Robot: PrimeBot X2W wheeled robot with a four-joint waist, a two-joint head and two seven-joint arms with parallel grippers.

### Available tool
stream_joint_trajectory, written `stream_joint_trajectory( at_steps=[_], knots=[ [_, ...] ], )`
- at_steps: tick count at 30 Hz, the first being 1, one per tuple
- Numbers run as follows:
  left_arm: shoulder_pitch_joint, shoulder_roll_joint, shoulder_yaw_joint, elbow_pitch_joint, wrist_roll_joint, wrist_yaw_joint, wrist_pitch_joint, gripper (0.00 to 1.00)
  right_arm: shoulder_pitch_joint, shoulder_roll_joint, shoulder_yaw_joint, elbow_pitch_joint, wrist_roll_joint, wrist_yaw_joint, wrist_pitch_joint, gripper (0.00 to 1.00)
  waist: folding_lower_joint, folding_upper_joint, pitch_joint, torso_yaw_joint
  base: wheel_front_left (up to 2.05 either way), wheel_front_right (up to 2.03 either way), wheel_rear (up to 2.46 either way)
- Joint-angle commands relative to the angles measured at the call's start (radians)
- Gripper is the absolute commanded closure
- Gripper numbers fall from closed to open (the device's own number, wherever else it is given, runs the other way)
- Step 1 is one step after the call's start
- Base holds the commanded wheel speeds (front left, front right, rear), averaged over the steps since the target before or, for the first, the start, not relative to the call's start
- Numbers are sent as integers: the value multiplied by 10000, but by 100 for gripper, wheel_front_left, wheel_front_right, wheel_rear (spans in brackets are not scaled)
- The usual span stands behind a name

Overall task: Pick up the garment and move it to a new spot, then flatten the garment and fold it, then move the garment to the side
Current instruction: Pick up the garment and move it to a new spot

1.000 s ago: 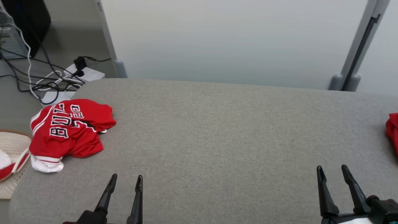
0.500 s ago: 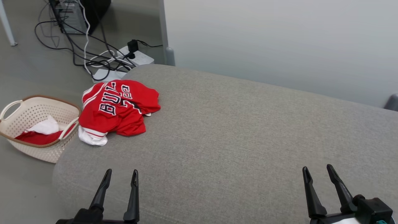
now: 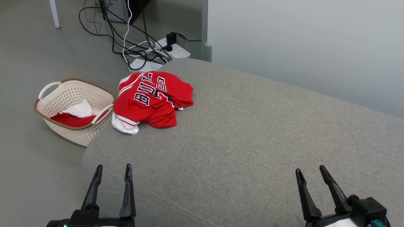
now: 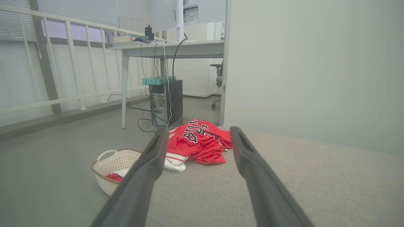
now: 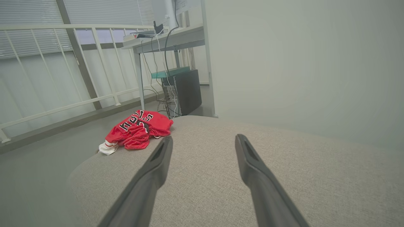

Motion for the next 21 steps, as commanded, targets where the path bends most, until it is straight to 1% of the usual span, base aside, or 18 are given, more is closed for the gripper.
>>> stream_joint_trajectory(
  at_steps=[1, 6, 12, 17, 20, 21],
  knots=[
    [-605, -9, 297, -379, -55, 183, -103, 0, -527, -224, 225, -159, 95, 40, -103, 0, 0, 0, 41, 36, 0, 0, 0],
    [-554, -9, 298, -433, -114, 322, -103, 0, -625, -271, 315, -87, 160, 40, -103, 0, 0, 0, 42, 36, 0, 0, 0],
    [-564, -9, 366, -372, -178, 342, -103, 0, -554, -278, 357, -28, 197, 40, -103, 0, 0, 0, -38, -40, 0, 0, 0],
    [-847, -9, 413, -2, -273, 363, -103, 0, -486, -287, 330, -37, 210, 40, -103, 0, 0, 0, -76, -98, 0, 0, 0],
    [-1370, -9, 322, 335, -579, 330, -103, 0, -445, -319, 304, -37, 199, 40, -103, 0, 0, 0, -86, -134, 0, 0, 0],
    [-1582, -9, 293, 459, -970, 319, -103, 0, -425, -322, 287, -40, 190, 40, -103, 0, 0, 0, -95, -153, 0, 0, 0]
  ],
)
